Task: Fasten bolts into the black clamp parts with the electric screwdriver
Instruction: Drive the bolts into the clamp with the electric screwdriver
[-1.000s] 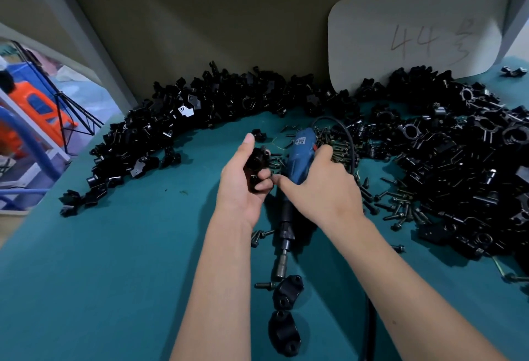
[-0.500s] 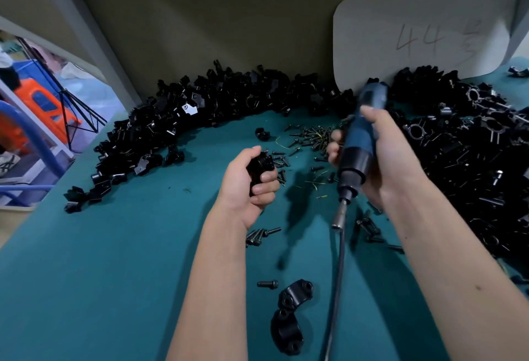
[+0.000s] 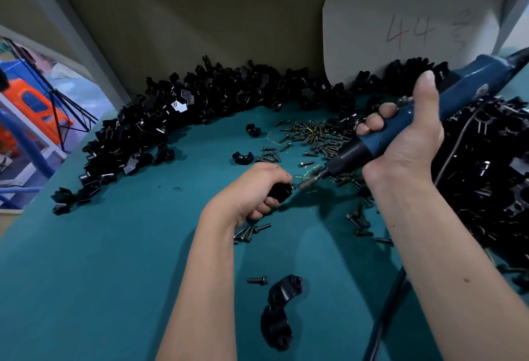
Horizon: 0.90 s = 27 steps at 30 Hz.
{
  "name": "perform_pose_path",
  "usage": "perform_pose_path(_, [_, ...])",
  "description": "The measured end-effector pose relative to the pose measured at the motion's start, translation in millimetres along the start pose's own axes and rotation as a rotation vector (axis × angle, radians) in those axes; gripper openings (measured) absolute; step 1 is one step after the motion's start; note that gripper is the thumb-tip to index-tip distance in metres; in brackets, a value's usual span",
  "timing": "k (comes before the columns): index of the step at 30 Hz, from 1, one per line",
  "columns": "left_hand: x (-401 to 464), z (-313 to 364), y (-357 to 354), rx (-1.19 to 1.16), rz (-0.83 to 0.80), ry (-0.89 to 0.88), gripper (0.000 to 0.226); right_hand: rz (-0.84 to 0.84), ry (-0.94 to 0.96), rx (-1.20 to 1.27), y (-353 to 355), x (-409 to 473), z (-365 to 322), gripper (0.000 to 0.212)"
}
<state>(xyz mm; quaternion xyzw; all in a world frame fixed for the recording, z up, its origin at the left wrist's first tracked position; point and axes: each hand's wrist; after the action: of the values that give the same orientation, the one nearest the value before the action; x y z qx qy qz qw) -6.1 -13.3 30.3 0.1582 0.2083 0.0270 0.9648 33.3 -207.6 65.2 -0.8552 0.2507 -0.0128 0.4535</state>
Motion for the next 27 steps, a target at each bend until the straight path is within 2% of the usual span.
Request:
perform_pose_path(3, [-1.2,5.7,-5.7,0.176,-0.018,-0.043,0.017,0.015,0.029,-0.001,0.9,-1.8,0.6,0.03])
perform_pose_path(5, [-1.3,6.3,-6.7,0.212,-0.015,-0.055,0.017,0.011,0.026,-0.013,1.7,-2.3,0.9,0.027])
perform_pose_path(27, [0.7,2.8,-4.7,0.119,-0.029,-0.008,0.021,-0.021,0.05,-0.02,1.9,-7.1,4.6,0.026])
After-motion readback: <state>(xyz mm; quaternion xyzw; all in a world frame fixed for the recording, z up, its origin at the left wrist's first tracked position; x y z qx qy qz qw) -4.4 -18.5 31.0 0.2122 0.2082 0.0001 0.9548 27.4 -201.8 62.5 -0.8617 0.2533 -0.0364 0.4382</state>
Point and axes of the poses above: each hand's wrist, its own x-axis towards the middle knuckle, its own y-axis out of the back of the hand, z = x × y, and after that the axes turned 12 degrees about z, right-handed
